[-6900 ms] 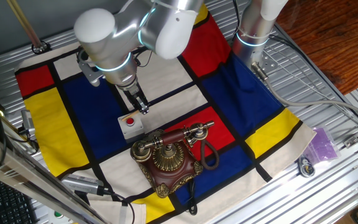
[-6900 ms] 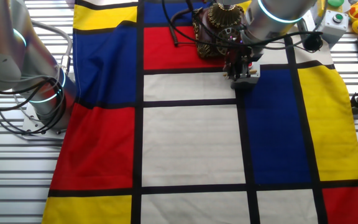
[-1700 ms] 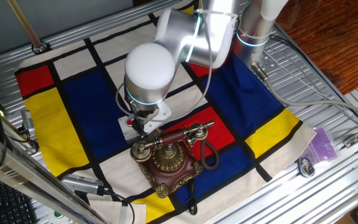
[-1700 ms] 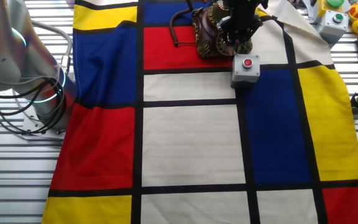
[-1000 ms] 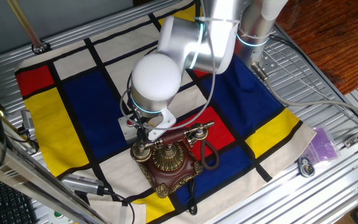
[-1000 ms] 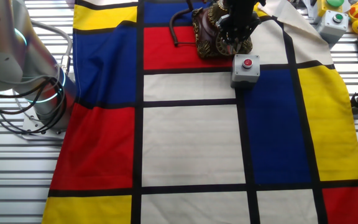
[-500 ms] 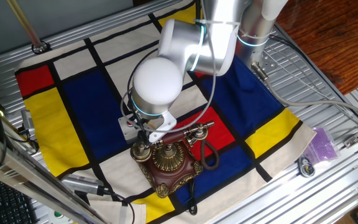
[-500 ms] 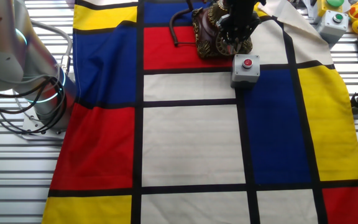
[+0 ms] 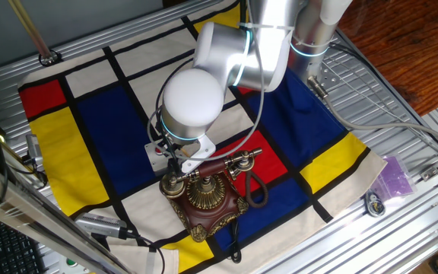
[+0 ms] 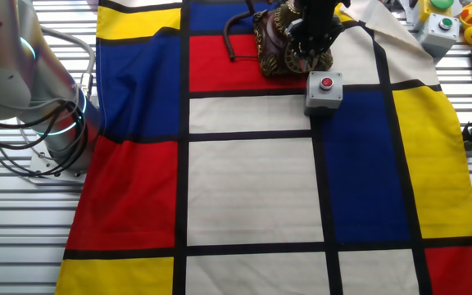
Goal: Dial a number on an old rotary phone
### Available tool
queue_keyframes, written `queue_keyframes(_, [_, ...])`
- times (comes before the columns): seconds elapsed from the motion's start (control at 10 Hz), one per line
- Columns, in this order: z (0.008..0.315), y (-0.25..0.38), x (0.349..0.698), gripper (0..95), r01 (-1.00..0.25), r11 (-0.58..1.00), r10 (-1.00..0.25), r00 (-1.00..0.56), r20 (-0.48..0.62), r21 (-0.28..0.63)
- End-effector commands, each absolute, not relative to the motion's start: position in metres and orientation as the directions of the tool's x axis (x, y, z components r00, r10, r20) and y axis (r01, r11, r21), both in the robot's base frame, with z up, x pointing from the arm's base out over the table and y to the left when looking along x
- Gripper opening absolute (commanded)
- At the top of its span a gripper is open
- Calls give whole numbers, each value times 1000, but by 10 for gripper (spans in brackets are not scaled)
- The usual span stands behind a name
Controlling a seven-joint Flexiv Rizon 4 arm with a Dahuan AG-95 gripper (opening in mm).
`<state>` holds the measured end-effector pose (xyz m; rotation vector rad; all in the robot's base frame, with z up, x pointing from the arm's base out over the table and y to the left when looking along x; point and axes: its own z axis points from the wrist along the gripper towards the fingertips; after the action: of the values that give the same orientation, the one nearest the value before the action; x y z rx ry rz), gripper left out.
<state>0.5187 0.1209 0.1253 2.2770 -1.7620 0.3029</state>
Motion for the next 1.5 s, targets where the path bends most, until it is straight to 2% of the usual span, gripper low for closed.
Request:
queue_keyframes(0.1, [126, 120, 519, 0, -970, -235, -919, 244, 310, 65])
queue_keyframes(1.5, [123, 124, 528, 0, -970, -233, -918, 244, 314, 71])
